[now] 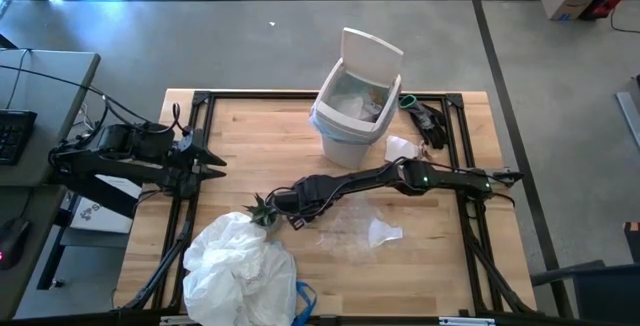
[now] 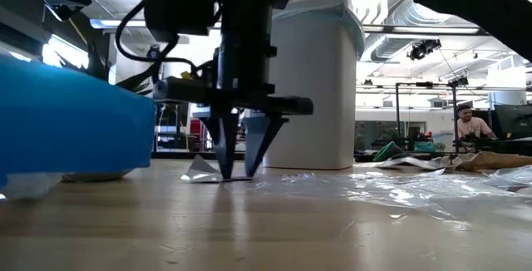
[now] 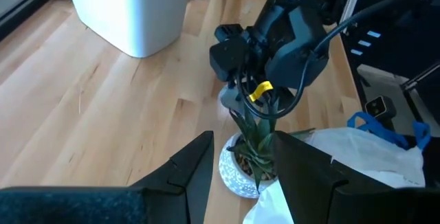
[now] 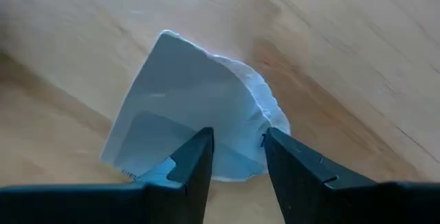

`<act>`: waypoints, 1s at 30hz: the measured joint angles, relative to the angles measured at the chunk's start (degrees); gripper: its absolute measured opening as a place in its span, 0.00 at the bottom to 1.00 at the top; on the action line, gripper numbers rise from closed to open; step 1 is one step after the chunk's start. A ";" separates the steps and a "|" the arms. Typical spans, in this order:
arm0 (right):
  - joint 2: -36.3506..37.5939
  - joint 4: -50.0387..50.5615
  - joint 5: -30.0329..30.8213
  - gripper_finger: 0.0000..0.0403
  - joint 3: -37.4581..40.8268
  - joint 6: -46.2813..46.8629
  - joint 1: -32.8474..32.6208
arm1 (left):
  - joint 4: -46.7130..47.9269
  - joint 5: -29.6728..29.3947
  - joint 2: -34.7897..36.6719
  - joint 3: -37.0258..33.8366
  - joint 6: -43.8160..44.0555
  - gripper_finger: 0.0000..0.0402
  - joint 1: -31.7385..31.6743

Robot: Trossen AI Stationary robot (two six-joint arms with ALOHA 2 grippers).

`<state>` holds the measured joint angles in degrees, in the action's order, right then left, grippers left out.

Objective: Place trash/remove bag and relplace
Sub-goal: Put the white paper into the trash bin

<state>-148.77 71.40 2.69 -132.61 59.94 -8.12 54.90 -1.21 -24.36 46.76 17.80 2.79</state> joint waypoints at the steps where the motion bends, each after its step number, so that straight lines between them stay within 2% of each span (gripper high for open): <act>1: -0.23 -1.23 -0.15 0.30 -0.02 -0.86 0.00 | 0.01 0.07 0.00 0.00 0.02 0.33 0.00; 4: -1.12 -6.82 0.02 0.24 0.00 -1.35 -0.27 | 0.01 0.04 0.01 0.00 0.02 0.33 0.00; 7: -1.22 -9.83 1.22 0.09 0.04 -1.74 -0.90 | 0.01 0.04 0.02 0.00 0.06 0.33 -0.02; 9: -1.29 -9.68 2.85 0.03 0.04 -1.75 -1.42 | 0.04 0.02 0.00 0.00 0.07 0.33 -0.02; 16: -1.00 -3.99 4.11 0.00 -0.02 -0.63 -3.05 | 0.03 -0.59 0.00 0.00 0.07 0.33 -0.02; 21: 0.65 1.03 7.94 0.00 -0.86 -0.32 -4.48 | -1.01 -0.63 0.00 0.00 0.20 0.33 -0.02; 26: 5.47 5.30 14.89 0.00 -1.88 0.66 -5.18 | -3.34 -0.29 0.00 0.00 1.16 0.33 -0.02; 30: 10.11 5.20 21.72 0.00 -1.88 0.89 -5.92 | -8.47 4.17 -0.85 -0.72 2.02 0.33 0.00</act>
<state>-138.66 76.60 24.41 -134.50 60.82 -14.04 46.43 2.95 -25.21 46.04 19.83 2.79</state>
